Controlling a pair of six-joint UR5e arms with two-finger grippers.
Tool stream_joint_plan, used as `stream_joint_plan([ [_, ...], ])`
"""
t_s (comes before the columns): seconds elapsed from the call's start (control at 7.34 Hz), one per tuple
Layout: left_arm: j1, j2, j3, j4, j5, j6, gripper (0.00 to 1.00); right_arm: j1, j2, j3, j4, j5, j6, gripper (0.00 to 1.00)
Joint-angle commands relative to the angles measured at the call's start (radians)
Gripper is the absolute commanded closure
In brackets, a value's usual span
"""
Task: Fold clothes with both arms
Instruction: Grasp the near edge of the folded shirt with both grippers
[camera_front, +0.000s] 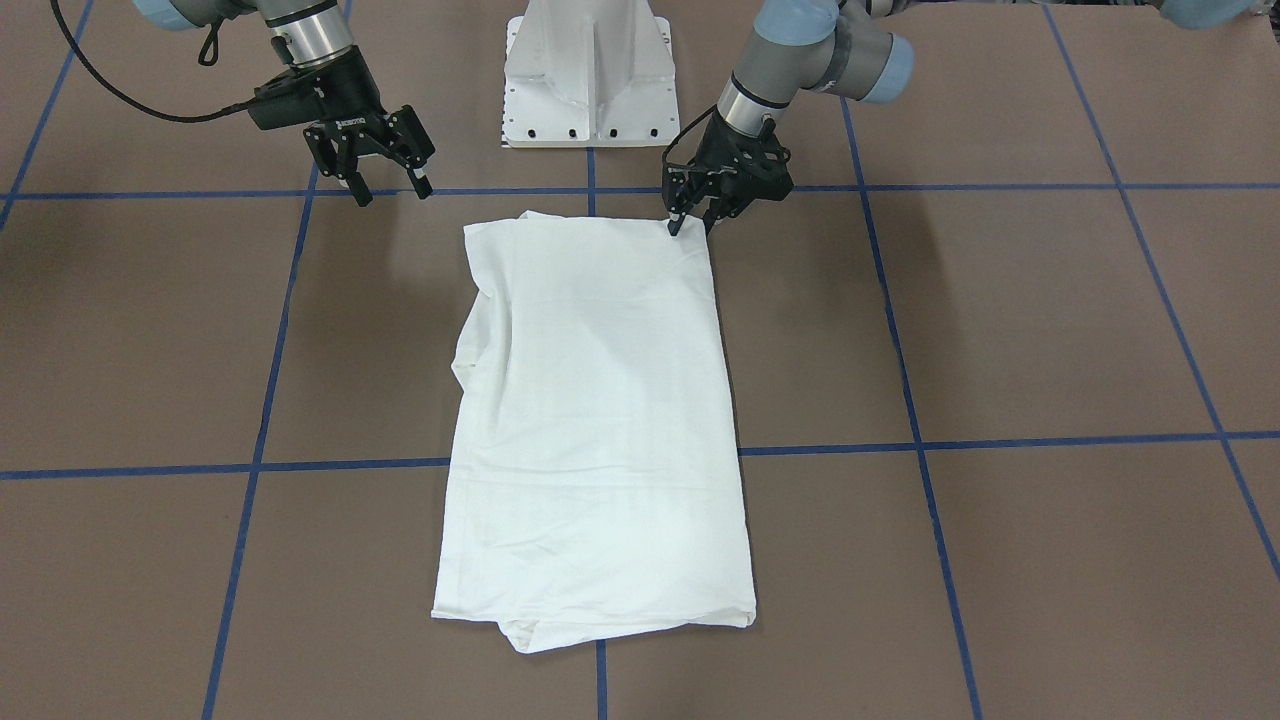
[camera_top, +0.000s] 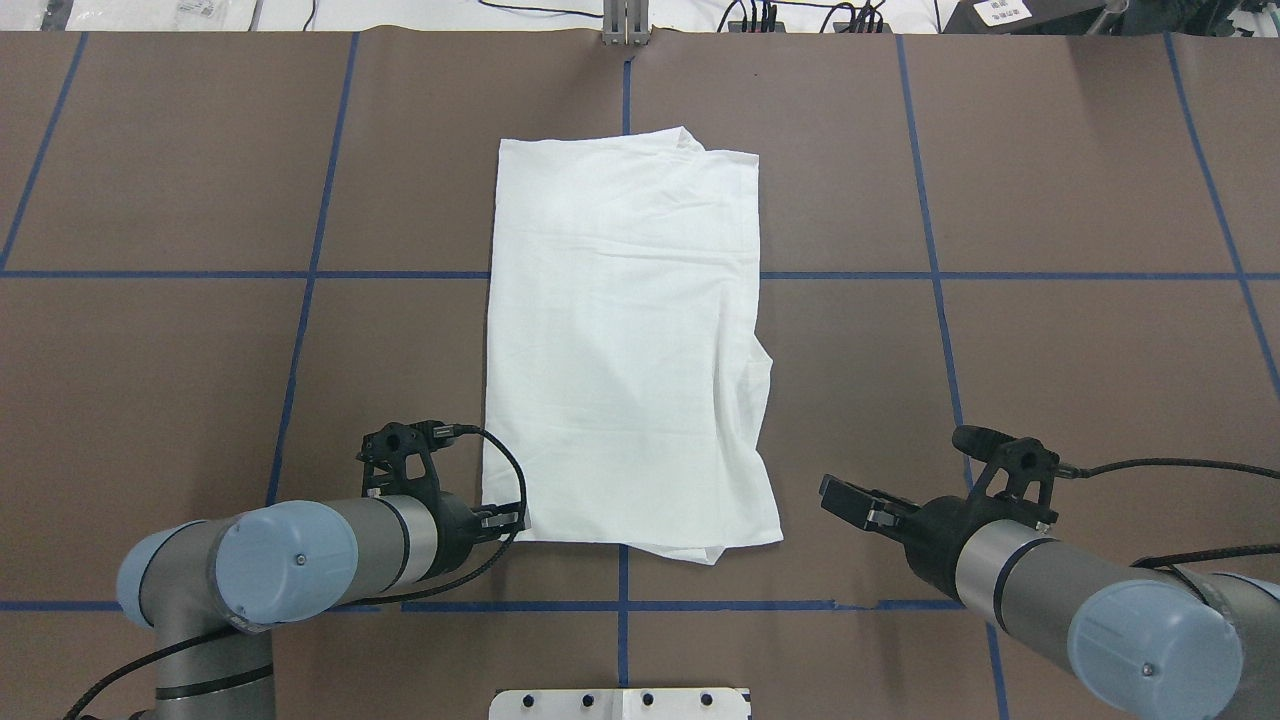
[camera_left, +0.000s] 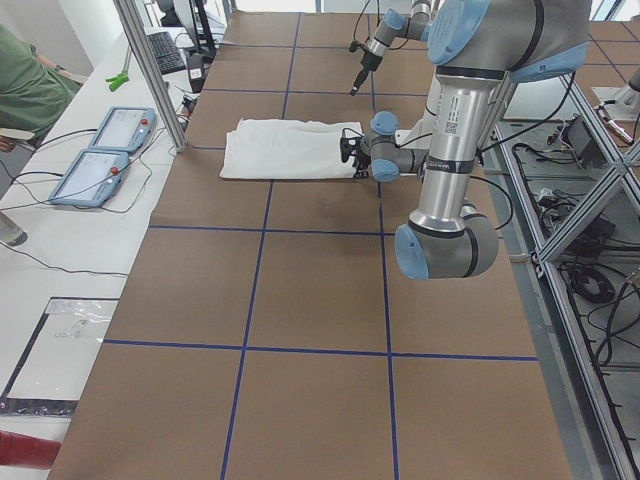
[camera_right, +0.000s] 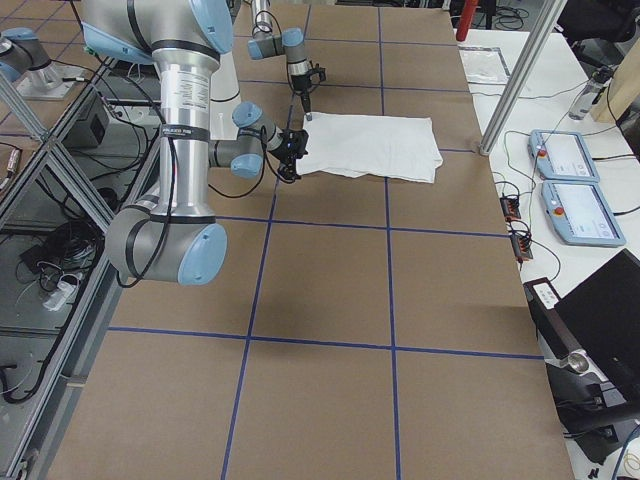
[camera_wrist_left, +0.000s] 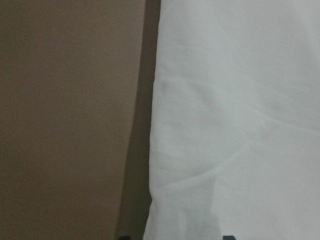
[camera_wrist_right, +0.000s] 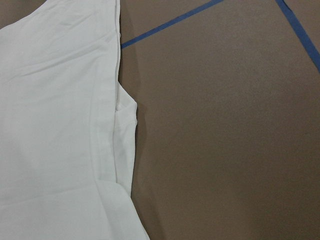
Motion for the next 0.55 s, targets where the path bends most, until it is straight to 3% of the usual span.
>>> stream_joint_plan([
  [0.0,0.002,-0.002,-0.001,0.0,0.001,0.0,1.0,-0.003,0.002,-0.009,0.0,0.0,0.002,0.0],
  [0.27,0.002,-0.003,-0.001,0.001,0.003,0.003,1.0,-0.009,0.108,-0.063,-0.017,-0.017,0.052,0.02],
  [0.41,0.002,-0.003,-0.001,0.0,0.003,0.003,1.0,-0.011,0.174,-0.091,-0.079,-0.015,0.134,0.04],
])
